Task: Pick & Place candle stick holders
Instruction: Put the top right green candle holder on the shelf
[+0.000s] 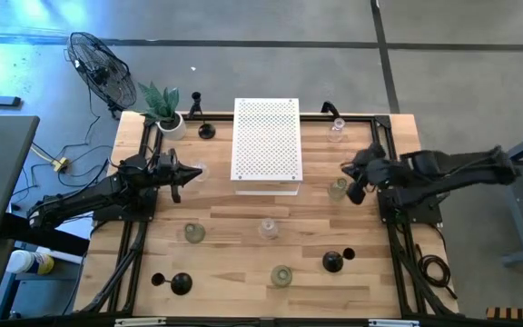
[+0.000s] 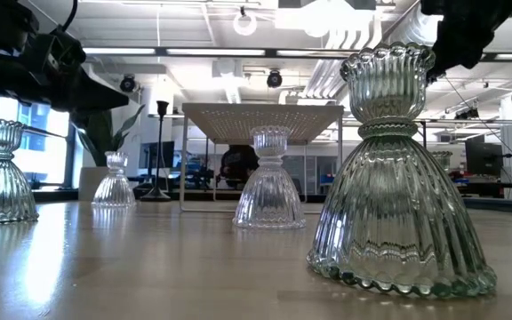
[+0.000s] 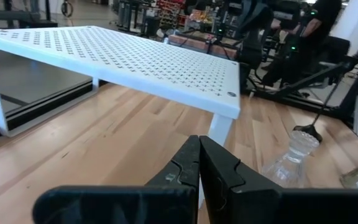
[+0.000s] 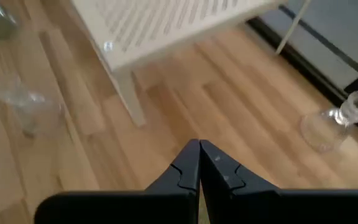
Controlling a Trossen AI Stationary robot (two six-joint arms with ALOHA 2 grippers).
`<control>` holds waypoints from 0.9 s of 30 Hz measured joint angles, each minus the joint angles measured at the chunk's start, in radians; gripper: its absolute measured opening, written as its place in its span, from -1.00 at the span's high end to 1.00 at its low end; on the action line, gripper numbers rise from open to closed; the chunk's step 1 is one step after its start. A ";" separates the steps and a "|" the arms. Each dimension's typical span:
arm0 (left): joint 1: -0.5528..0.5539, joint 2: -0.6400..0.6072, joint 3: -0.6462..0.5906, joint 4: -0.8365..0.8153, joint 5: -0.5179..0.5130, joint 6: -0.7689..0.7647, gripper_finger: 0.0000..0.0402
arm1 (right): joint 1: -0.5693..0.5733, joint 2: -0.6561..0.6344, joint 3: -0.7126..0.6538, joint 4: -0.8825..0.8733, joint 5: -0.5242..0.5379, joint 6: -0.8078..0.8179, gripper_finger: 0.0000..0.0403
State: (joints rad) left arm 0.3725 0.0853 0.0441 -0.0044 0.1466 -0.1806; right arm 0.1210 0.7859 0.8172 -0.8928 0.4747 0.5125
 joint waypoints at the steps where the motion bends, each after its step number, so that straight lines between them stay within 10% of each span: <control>1: 0.000 0.000 0.000 0.000 0.003 0.000 1.00 | 0.015 0.019 0.003 -0.011 -0.001 0.025 1.00; 10: 0.000 0.000 0.001 0.014 0.000 0.054 1.00 | 0.038 0.100 0.004 -0.170 -0.079 0.455 0.86; 27: 0.000 0.000 0.001 0.001 0.002 0.041 1.00 | -0.147 0.364 0.004 -0.186 -0.150 0.426 -0.50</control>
State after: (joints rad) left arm 0.3725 0.0853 0.0452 -0.0032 0.1486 -0.1394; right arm -0.0261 1.1495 0.8215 -1.0787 0.3250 0.9389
